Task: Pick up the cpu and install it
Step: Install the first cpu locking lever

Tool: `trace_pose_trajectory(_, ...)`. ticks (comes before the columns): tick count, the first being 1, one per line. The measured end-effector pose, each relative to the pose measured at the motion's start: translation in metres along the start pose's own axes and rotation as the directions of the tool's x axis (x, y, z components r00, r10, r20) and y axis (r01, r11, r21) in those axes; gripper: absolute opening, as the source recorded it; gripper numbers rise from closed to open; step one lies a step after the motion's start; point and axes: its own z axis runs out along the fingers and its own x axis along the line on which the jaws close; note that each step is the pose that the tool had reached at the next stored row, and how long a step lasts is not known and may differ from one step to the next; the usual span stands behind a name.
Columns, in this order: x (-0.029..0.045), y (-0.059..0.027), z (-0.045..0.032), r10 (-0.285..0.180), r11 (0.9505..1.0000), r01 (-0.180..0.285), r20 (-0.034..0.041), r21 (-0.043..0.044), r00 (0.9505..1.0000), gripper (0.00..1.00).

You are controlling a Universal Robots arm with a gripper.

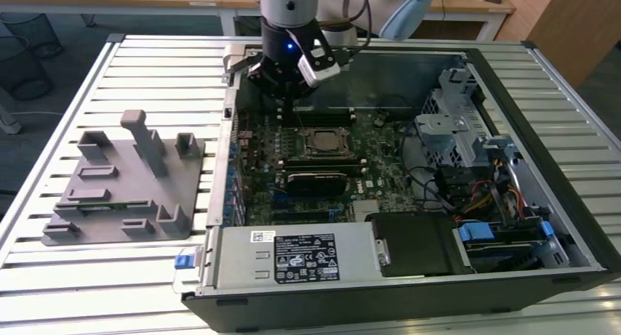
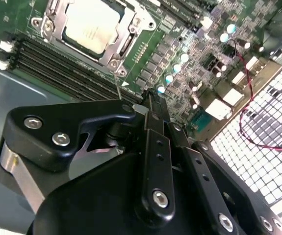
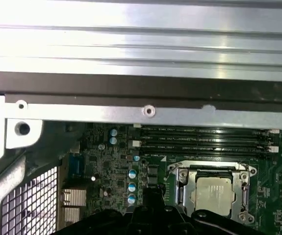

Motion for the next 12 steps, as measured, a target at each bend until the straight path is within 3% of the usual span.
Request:
trace_pose_trajectory(6,0.0,0.0086,0.0009,-0.003,1.0,0.003,0.0,0.0001,1.0,0.11)
trace_pose_trajectory(12,-0.0018,0.0093,0.0011,-0.004,1.0,0.004,0.0,0.0,1.0,0.11)
